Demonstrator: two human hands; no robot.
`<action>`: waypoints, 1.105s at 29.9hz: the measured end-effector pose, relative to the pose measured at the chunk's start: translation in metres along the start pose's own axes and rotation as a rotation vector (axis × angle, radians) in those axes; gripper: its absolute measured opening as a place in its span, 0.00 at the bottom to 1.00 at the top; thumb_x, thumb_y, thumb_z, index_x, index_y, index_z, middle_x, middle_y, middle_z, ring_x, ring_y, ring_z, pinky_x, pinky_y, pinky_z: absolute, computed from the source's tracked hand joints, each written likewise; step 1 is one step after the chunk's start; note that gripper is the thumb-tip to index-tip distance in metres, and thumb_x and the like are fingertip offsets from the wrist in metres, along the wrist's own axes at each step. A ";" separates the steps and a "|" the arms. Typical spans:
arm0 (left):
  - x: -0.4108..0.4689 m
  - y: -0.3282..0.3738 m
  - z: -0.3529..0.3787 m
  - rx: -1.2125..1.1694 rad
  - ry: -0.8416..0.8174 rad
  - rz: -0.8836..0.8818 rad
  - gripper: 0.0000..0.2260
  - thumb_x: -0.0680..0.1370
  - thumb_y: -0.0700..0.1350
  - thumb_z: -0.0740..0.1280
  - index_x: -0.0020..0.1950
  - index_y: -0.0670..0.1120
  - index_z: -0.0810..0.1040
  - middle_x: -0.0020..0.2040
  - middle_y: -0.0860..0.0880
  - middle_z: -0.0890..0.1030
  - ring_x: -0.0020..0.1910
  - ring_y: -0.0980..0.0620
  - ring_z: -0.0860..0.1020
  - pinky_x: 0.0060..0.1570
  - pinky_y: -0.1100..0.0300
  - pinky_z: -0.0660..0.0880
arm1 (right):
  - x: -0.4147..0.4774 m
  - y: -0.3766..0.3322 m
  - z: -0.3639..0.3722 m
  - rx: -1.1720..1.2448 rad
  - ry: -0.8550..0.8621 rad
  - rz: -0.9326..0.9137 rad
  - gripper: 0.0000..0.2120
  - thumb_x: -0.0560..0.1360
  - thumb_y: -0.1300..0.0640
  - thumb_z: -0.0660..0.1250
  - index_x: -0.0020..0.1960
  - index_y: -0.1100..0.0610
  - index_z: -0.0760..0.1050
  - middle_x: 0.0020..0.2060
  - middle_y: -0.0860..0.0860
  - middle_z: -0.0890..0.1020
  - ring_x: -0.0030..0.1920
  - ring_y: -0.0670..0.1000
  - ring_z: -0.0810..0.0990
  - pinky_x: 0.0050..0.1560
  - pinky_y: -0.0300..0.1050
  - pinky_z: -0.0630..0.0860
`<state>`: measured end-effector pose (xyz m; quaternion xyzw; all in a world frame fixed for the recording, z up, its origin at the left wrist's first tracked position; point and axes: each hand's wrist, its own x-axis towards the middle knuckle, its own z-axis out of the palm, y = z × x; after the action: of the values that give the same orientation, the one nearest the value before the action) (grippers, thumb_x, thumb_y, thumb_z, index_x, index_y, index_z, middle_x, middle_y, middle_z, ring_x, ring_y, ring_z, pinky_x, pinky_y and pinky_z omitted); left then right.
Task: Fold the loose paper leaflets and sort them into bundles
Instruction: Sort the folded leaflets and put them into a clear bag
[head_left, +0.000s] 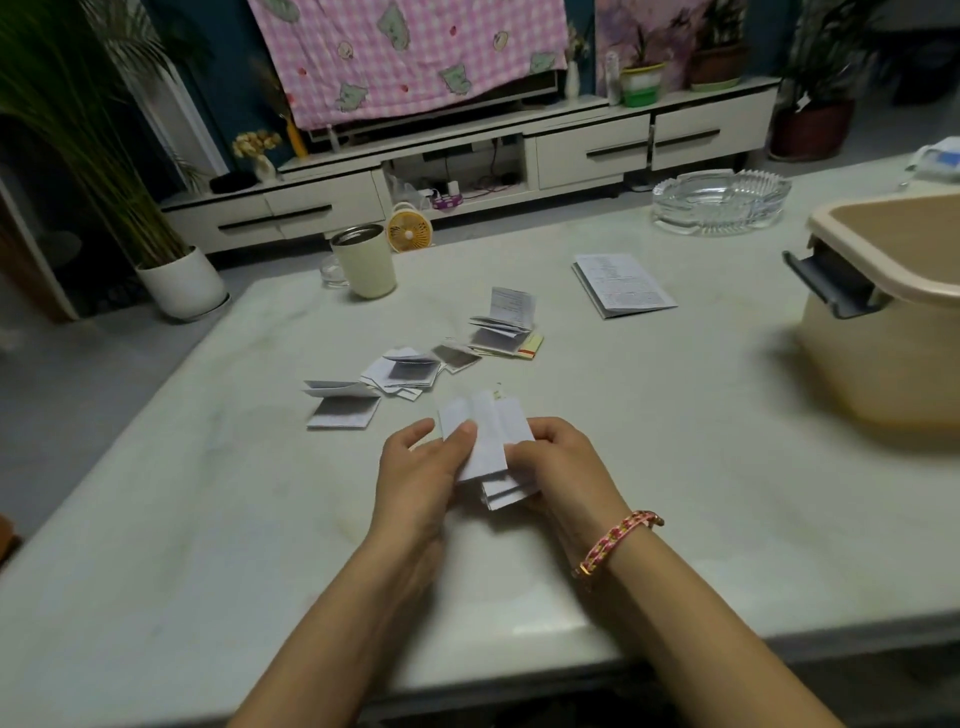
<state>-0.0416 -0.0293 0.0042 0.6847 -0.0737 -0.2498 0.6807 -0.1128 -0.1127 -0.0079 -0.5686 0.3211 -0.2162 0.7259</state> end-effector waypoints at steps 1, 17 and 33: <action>0.000 -0.003 0.002 0.040 -0.021 0.023 0.15 0.78 0.43 0.65 0.63 0.40 0.72 0.50 0.44 0.82 0.46 0.48 0.82 0.48 0.54 0.78 | 0.001 0.000 0.001 -0.003 -0.006 -0.002 0.07 0.71 0.68 0.63 0.47 0.59 0.73 0.43 0.56 0.79 0.44 0.55 0.79 0.48 0.50 0.76; 0.001 -0.030 0.016 0.471 -0.270 0.550 0.08 0.80 0.41 0.59 0.57 0.48 0.62 0.51 0.59 0.73 0.47 0.73 0.74 0.46 0.76 0.68 | 0.002 0.011 -0.021 -0.889 0.067 -0.407 0.13 0.81 0.54 0.52 0.61 0.57 0.67 0.58 0.55 0.76 0.60 0.56 0.71 0.60 0.47 0.63; 0.009 -0.042 0.005 0.595 -0.185 0.690 0.12 0.73 0.32 0.64 0.53 0.44 0.69 0.43 0.60 0.79 0.40 0.64 0.77 0.37 0.72 0.70 | -0.003 0.003 -0.029 -0.776 -0.007 -0.485 0.08 0.73 0.55 0.67 0.50 0.54 0.70 0.44 0.54 0.80 0.46 0.56 0.75 0.47 0.50 0.71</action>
<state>-0.0460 -0.0353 -0.0382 0.7606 -0.4261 -0.0364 0.4885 -0.1359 -0.1296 -0.0146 -0.8580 0.2333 -0.2417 0.3885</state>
